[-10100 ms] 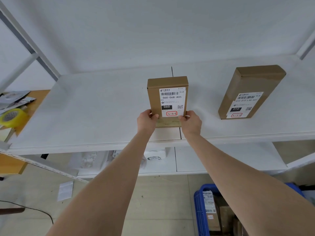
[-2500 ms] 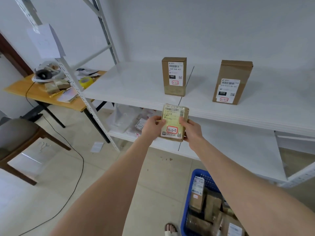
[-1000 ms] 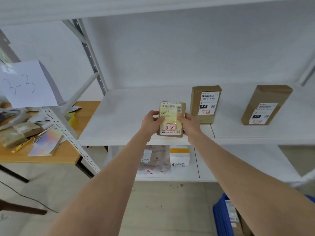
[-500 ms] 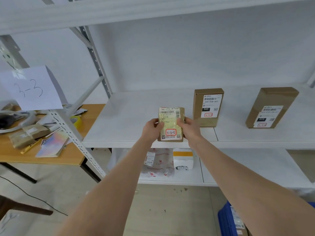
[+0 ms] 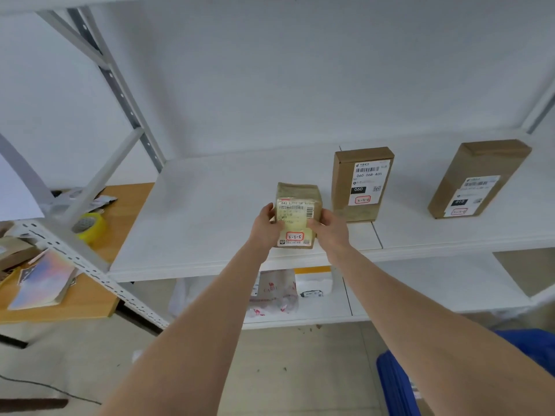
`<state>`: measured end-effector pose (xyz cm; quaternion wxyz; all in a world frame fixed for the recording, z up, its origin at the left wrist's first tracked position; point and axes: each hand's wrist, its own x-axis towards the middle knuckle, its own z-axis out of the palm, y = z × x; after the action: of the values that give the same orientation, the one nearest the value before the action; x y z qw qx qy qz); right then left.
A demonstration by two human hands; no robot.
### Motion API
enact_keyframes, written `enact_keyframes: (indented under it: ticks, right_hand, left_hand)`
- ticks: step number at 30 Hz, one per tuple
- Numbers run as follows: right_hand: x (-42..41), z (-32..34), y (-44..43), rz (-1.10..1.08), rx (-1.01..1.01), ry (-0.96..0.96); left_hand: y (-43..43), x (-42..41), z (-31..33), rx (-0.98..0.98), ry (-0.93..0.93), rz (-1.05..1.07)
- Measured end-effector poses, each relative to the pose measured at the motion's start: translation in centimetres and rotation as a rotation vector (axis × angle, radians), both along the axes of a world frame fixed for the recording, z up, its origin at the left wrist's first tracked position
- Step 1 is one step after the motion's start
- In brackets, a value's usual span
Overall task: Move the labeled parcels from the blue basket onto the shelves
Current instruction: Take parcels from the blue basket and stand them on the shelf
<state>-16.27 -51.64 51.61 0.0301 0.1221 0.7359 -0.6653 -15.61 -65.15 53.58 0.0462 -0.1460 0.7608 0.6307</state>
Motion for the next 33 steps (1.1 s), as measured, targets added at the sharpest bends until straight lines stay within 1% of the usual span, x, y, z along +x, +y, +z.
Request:
enact_keyframes:
  ticks: [4,9,12,16,18,21,24,28,33]
  right_hand:
    - [-1.0,-1.3,-0.3,0.016,0.031,-0.012]
    - [-0.9,-2.3,-0.7,-0.019,0.061,-0.044]
    - [-0.6,-2.5,-0.5,0.008,0.090,-0.051]
    - [-0.6,-3.3,-0.4,0.013,0.039,-0.060]
    - [-0.6,-3.7,-0.5,0.028,0.062,-0.068]
    - [-0.5,-4.0,-0.5,0.058,0.157,-0.069]
    - [-0.6,-4.2,-0.8,0.034,0.242,-0.066]
    - [-0.5,-4.4,-1.2,0.050,0.270,-0.026]
    - [-0.7,-4.8,-1.1,0.050,0.319,-0.012]
  left_hand:
    - [0.1,-0.9,-1.5,0.000,-0.024,-0.009]
    - [0.4,-1.2,-2.8,0.070,-0.046,0.026]
    - [0.8,-1.1,-3.2,0.100,-0.063,0.018]
    - [1.0,-1.0,-3.7,0.105,-0.065,-0.001]
    - [1.0,-0.9,-4.0,0.081,-0.064,-0.017]
    - [0.6,-1.0,-4.8,0.021,-0.079,-0.037]
    - [0.2,-1.1,-5.8,-0.042,-0.079,0.001]
    - [0.7,-0.7,-5.5,-0.078,-0.012,0.030]
    - [0.7,-1.1,-5.5,-0.132,-0.032,-0.008]
